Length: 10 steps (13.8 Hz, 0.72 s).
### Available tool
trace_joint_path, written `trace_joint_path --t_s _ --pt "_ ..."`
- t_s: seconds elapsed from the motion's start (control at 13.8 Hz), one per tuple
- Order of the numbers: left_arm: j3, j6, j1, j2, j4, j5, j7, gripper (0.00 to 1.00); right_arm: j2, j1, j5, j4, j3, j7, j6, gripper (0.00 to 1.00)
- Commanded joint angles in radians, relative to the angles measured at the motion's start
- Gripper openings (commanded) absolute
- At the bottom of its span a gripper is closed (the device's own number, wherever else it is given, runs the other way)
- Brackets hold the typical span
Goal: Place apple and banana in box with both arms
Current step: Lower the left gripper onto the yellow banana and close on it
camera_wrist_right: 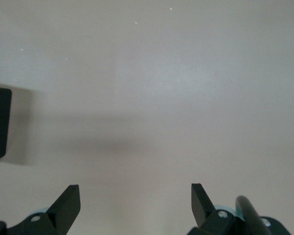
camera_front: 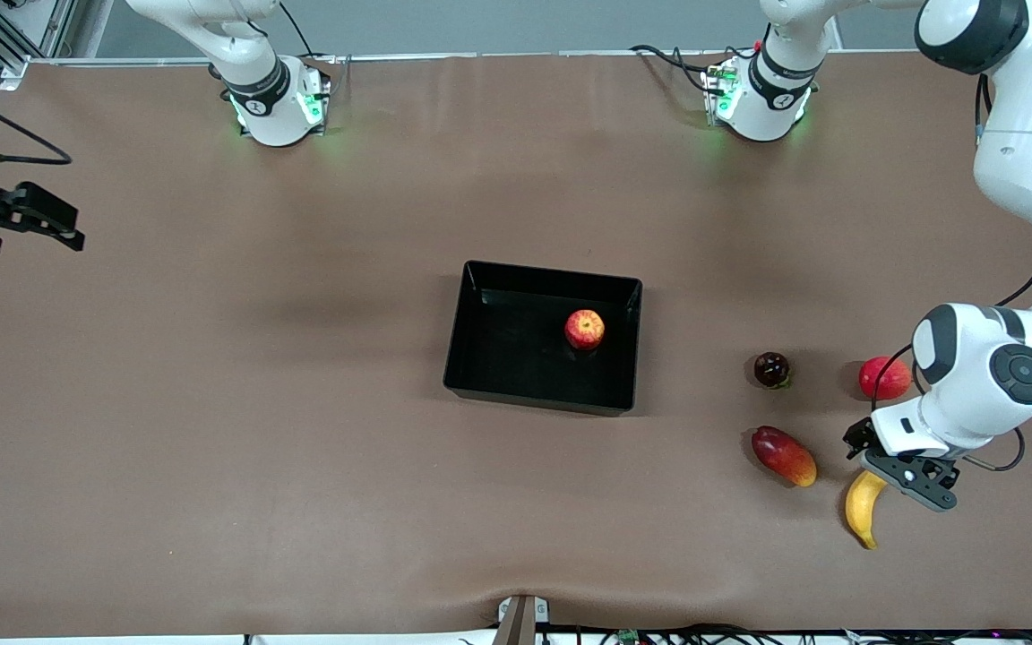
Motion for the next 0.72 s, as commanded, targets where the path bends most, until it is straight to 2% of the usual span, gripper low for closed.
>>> trace_joint_path --t_s 0.0,0.14,0.22,0.43,0.58,0.65 --pt "0.011 0.036 -0.010 0.033 0.032 -0.005 0.051 1.00 -0.012 0.029 -0.017 0.001 0.003 0.002 -0.008 1.00" --pt "0.013 0.091 -0.009 0.063 0.033 -0.005 0.068 1.00 -0.012 0.023 -0.010 0.001 0.001 0.006 -0.012 1.00" --pt "0.027 0.119 -0.009 0.074 0.032 -0.005 0.083 0.92 -0.012 0.023 -0.007 0.001 0.000 0.009 -0.013 1.00" --pt "0.033 0.137 -0.009 0.082 0.032 -0.005 0.091 0.46 -0.006 -0.021 -0.004 -0.005 -0.005 0.006 -0.018 1.00" --pt "0.034 0.140 -0.009 0.079 0.033 -0.005 0.091 0.12 -0.008 -0.072 0.025 0.013 -0.005 -0.005 -0.083 1.00" --pt "0.033 0.142 -0.009 0.068 0.033 -0.004 0.100 0.00 -0.012 -0.075 0.043 0.039 -0.002 -0.007 -0.105 1.00"
